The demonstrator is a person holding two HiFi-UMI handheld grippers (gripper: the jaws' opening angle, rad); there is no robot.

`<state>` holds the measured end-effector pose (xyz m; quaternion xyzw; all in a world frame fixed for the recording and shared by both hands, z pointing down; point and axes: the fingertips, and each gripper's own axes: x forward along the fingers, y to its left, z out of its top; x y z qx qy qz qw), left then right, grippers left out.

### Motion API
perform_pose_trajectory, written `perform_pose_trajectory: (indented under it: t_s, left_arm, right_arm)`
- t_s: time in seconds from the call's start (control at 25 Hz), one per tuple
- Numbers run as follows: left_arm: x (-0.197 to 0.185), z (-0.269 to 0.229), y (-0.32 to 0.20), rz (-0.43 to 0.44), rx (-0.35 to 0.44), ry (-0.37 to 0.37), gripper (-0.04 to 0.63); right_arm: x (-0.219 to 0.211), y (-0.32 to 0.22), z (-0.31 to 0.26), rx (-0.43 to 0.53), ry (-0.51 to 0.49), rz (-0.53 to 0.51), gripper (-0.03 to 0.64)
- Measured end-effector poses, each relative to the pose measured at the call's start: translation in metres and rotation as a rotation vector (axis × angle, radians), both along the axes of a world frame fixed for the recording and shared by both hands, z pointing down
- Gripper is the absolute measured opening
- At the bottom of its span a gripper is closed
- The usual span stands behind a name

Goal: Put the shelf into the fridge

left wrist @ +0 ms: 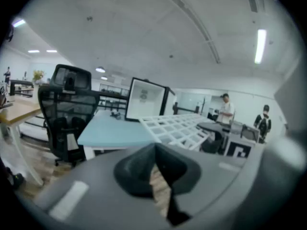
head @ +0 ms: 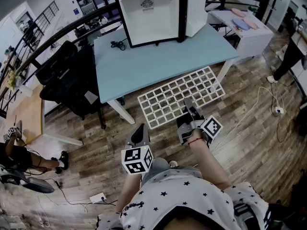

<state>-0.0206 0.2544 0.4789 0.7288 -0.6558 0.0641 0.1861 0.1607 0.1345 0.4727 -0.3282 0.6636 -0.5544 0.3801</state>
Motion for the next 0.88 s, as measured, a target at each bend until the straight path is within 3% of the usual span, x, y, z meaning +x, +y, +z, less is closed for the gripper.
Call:
perform_pose_trajectory:
  t_s: [0.88]
  left_arm:
    - [0.007, -0.009, 0.002, -0.02, 0.014, 0.023, 0.008]
  right_arm:
    - [0.003, 0.005, -0.007, 0.012, -0.002, -0.026, 0.038]
